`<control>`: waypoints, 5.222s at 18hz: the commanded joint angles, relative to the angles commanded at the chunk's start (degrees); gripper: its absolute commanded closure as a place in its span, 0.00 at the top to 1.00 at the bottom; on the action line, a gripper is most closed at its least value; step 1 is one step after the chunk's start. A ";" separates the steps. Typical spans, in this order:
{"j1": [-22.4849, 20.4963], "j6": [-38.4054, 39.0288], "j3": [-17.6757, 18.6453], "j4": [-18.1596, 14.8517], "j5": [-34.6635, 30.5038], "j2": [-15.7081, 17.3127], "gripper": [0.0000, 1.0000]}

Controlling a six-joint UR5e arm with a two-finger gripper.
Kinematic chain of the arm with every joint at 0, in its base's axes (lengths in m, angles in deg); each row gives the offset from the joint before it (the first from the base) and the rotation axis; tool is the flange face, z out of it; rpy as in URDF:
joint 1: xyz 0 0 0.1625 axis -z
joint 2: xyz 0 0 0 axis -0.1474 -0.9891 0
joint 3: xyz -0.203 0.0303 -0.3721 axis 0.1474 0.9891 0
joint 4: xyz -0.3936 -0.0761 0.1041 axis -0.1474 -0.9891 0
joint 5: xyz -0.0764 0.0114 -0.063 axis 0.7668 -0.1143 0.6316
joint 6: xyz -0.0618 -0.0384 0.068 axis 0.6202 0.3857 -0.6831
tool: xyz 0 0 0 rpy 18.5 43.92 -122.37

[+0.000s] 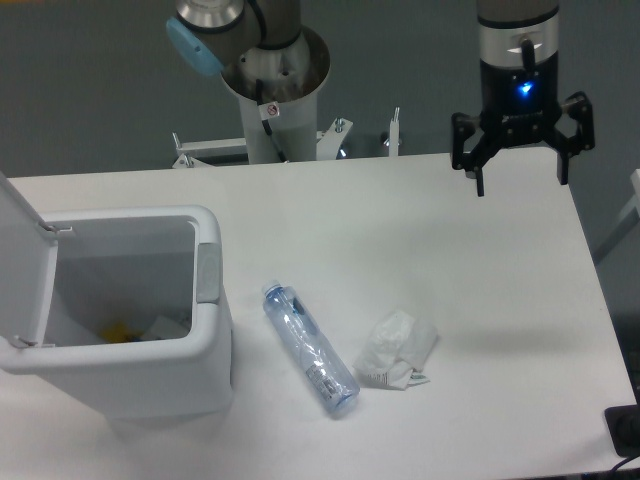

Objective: Place the trash in the trash can
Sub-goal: 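Move the open gripper down over the crumpled clear plastic bag, then close the gripper on the plastic bag and lift it, then carry the plastic bag over the trash can opening, then open the gripper to drop the bag into the trash can, then move the gripper down to the clear water bottle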

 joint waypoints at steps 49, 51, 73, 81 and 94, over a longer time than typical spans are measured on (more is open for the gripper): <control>7.65 2.75 6.77 19.34 8.51 -12.85 0.00; 8.08 12.35 6.77 19.43 9.14 -9.95 0.00; 34.37 39.82 11.95 19.43 16.35 8.00 0.06; 29.91 40.15 10.55 19.60 16.34 8.96 1.00; 16.52 46.67 5.09 18.90 11.00 -14.32 1.00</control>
